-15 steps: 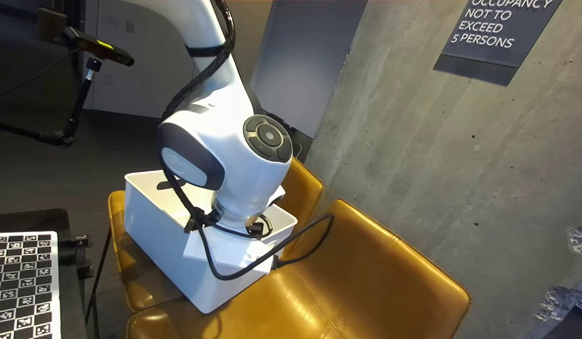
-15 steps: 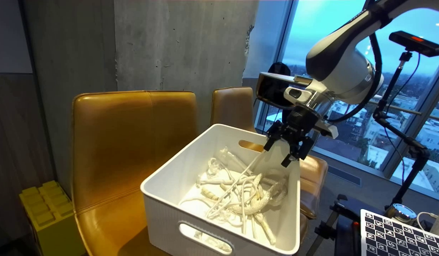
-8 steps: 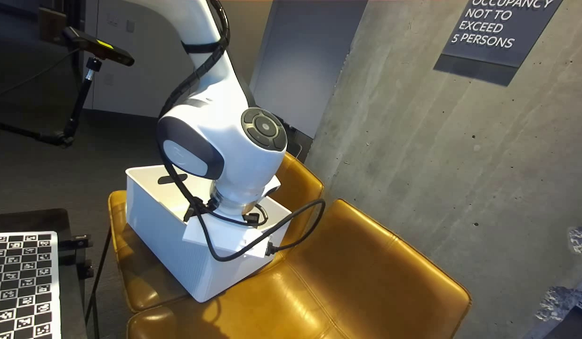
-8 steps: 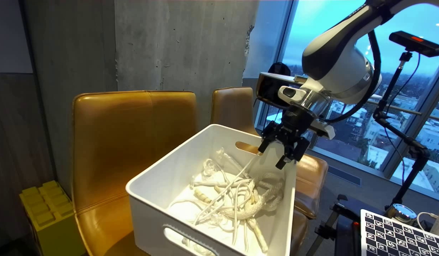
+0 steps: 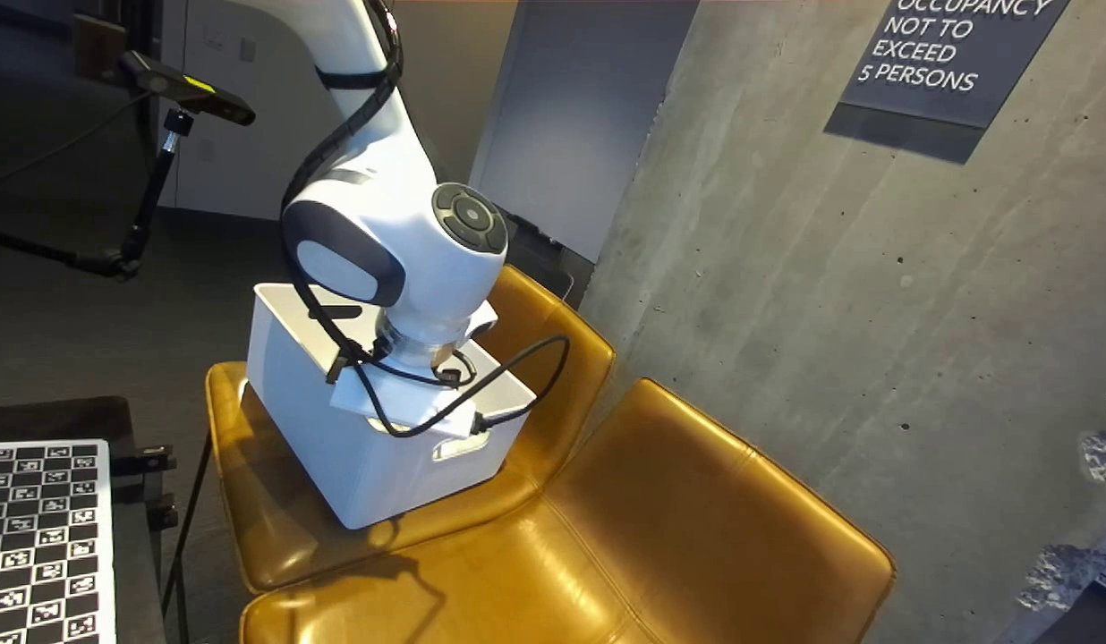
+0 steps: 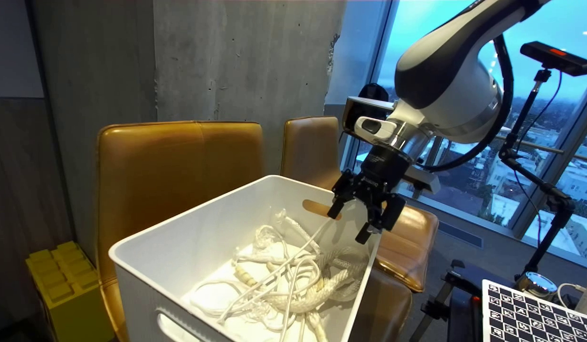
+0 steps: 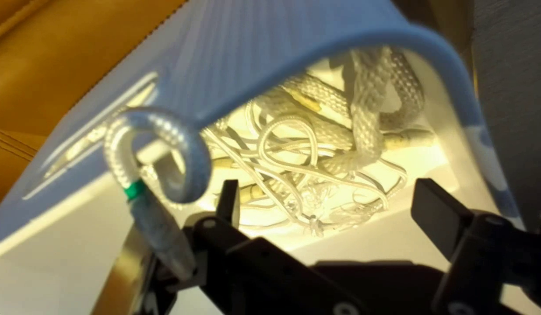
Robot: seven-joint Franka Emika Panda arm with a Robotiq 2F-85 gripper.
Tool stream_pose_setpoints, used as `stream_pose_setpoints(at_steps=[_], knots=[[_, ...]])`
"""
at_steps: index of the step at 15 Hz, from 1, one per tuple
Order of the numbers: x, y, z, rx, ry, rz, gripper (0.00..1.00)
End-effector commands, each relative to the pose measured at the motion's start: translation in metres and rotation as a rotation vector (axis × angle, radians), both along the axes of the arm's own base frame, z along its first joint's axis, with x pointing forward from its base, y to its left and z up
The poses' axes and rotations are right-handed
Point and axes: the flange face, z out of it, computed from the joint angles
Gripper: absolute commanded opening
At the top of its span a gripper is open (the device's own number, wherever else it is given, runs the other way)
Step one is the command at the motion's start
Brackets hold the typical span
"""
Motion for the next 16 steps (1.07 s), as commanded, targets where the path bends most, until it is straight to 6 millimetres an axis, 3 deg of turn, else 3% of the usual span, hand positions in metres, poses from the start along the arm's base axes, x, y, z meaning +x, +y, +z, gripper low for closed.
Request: stream_pose_setpoints(at_steps=[1, 5, 9, 16], knots=[[-0.007, 0.023, 0.016, -0.015, 0.000, 0.018, 1.00], [-0.011, 0.027, 0.036, -0.034, -0.024, 0.041, 1.00], [-0.010, 0.017, 0.043, -0.040, -0.027, 0.036, 1.00], [-0.011, -0.035, 0.007, -0.037, 0.024, -0.036, 1.00]])
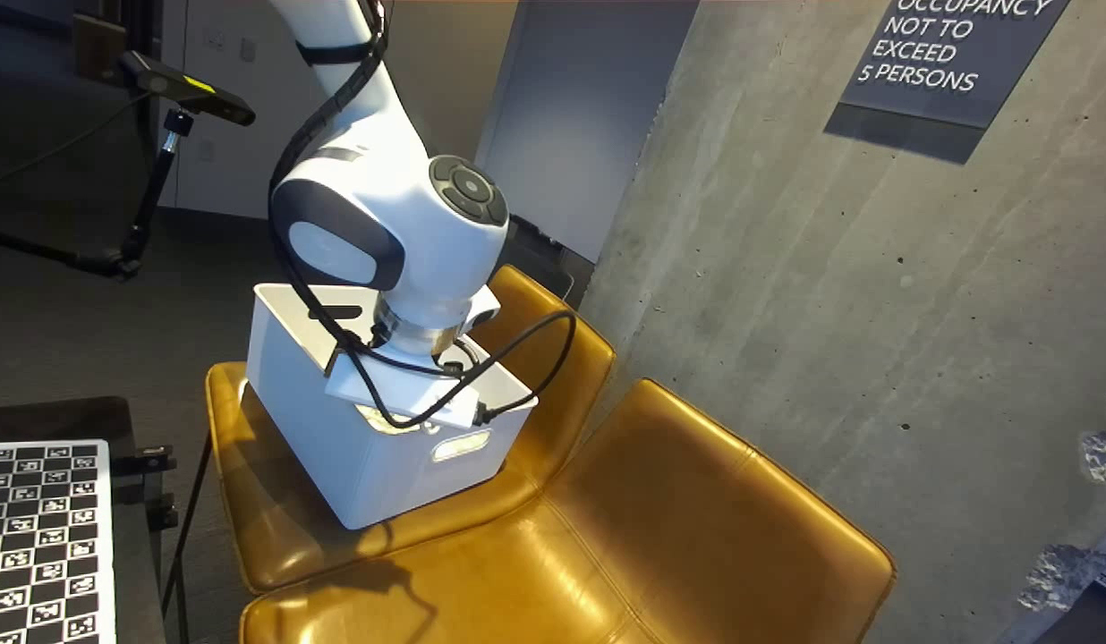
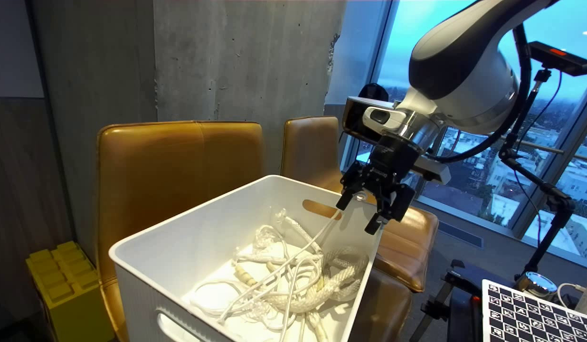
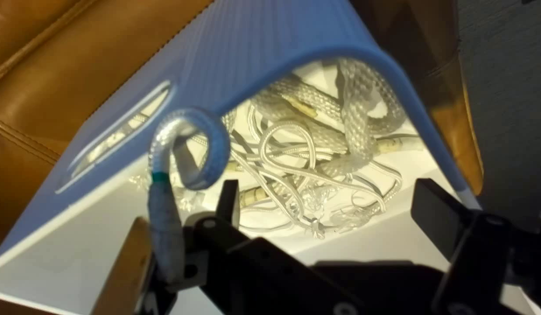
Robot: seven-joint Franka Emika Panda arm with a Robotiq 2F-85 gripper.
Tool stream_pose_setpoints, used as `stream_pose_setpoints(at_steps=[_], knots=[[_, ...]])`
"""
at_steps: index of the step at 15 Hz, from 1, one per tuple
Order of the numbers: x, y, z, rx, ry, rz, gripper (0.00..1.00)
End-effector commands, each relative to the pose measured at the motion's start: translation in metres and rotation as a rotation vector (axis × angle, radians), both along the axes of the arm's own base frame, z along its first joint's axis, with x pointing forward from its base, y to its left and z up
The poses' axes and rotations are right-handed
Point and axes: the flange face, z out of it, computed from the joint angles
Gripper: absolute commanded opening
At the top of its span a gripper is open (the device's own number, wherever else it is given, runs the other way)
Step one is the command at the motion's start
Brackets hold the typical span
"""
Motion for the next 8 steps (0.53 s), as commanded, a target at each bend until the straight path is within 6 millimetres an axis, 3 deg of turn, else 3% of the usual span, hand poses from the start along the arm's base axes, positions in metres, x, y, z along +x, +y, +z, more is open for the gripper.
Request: stream_pose_setpoints(at_steps=[1, 3, 8], knots=[[-0.003, -0.031, -0.015, -0.001, 0.027, -0.029, 1.00], [-0.002, -0.040, -0.015, 0.006, 0.033, -0.047, 1.00], [0.002, -0.022, 0.009, 0.027, 0.015, -0.034, 1.00]])
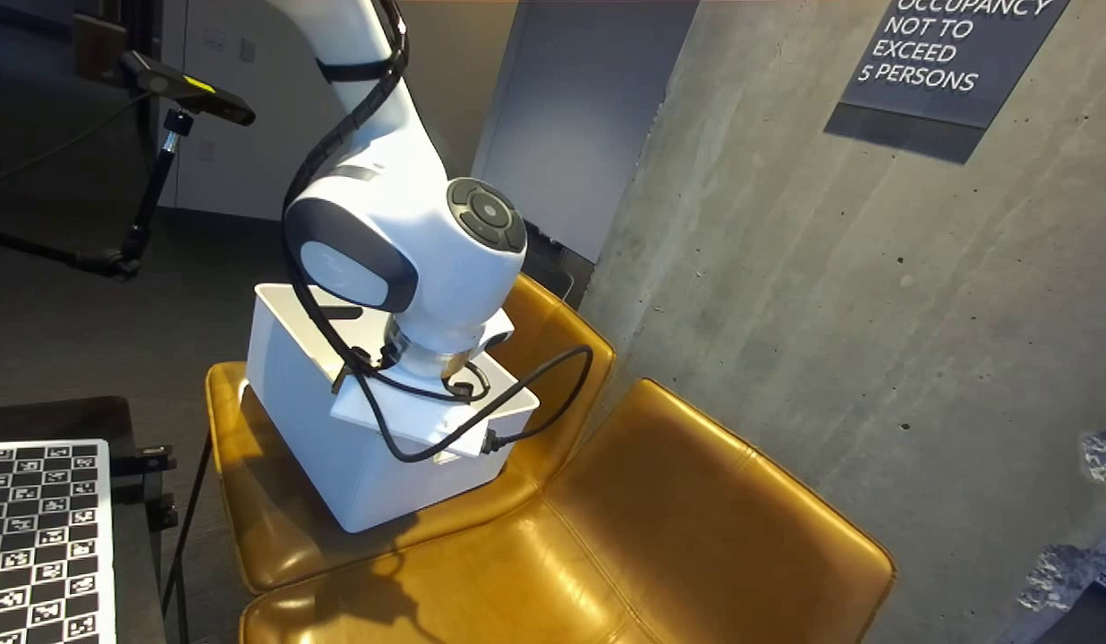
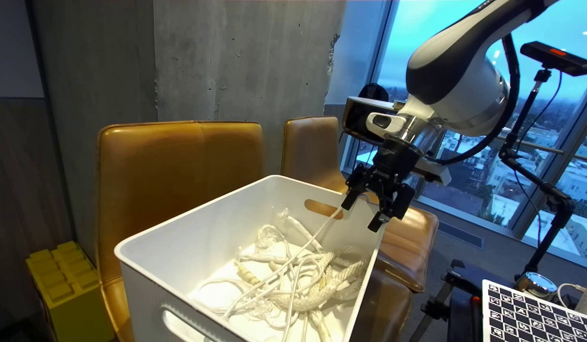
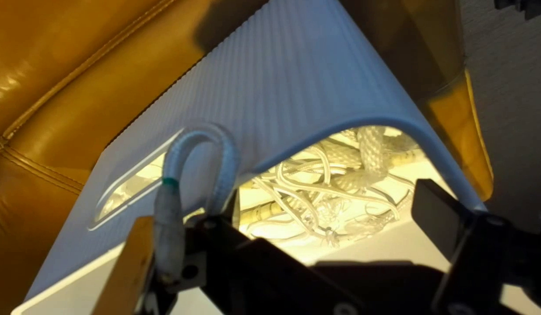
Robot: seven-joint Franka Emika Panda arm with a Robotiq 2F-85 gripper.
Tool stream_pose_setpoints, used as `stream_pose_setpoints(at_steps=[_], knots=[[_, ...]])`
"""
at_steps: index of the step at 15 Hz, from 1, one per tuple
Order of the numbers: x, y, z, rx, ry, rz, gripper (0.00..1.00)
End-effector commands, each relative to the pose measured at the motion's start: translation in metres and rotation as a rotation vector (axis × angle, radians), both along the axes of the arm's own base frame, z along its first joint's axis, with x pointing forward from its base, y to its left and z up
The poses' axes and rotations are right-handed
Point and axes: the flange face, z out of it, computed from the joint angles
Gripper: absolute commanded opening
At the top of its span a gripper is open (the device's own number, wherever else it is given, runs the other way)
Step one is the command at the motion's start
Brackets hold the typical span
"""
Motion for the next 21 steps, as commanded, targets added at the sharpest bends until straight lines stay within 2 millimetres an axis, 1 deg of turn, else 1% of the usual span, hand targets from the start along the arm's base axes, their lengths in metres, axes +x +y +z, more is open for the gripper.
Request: stream_pose_setpoints(at_steps=[1, 3, 5, 8, 10, 13, 14, 16, 19, 21], knots=[[0.002, 0.011, 0.022, 0.015, -0.016, 0.013, 1.00], [0.005, 0.025, 0.028, 0.015, -0.032, 0.028, 1.00], [0.011, 0.041, 0.026, 0.014, -0.039, 0.039, 1.00], [0.013, 0.061, 0.009, 0.013, -0.030, 0.053, 1.00], [0.010, 0.064, -0.002, 0.005, -0.022, 0.060, 1.00], [0.008, 0.056, -0.016, -0.003, -0.006, 0.056, 1.00], [0.009, 0.052, -0.016, -0.005, -0.006, 0.050, 1.00], [0.010, 0.045, -0.012, 0.000, -0.007, 0.041, 1.00], [0.011, 0.031, 0.003, 0.001, -0.028, 0.028, 1.00], [0.010, 0.019, 0.004, -0.008, -0.037, 0.020, 1.00]])
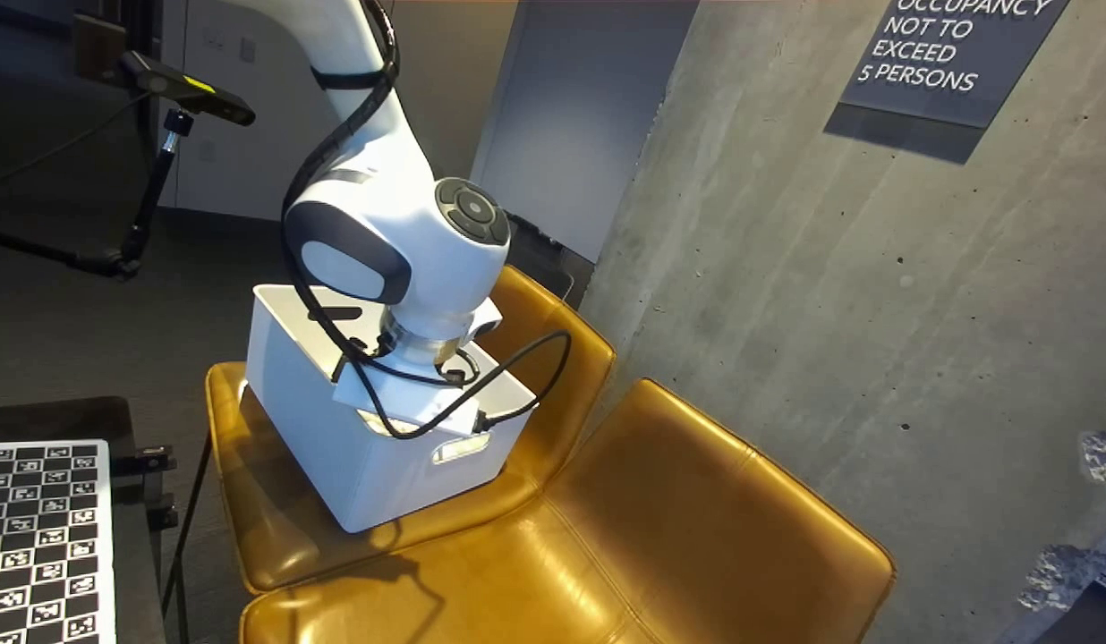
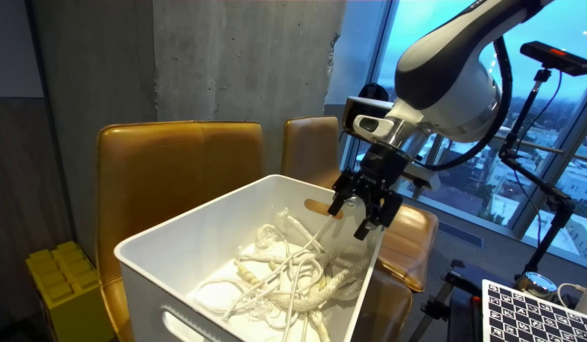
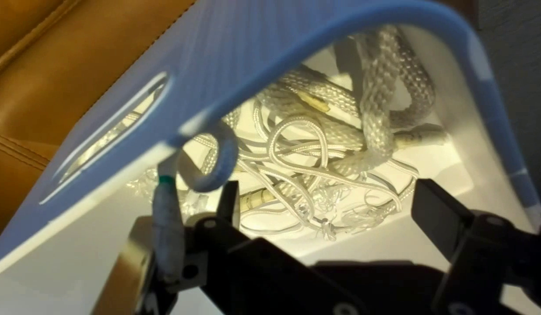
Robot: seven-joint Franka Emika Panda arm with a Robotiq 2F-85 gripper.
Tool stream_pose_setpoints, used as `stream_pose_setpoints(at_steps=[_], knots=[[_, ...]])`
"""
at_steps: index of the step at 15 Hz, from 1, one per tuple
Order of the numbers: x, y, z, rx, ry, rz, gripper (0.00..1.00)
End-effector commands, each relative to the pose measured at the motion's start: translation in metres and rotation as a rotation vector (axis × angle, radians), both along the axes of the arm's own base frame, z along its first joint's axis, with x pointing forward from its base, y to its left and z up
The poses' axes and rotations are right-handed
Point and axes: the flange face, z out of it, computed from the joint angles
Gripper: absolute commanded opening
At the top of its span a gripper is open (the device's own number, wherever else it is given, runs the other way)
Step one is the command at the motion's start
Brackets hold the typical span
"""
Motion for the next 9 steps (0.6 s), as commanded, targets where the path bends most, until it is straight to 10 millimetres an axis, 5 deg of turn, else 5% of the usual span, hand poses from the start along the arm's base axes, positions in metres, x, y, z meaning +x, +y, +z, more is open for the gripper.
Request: stream_pose_setpoints(at_steps=[1, 9], knots=[[-0.004, -0.021, 0.009, -0.010, -0.024, -0.002, 1.00], [-0.020, -0.050, -0.012, -0.043, -0.017, 0.010, 1.00]])
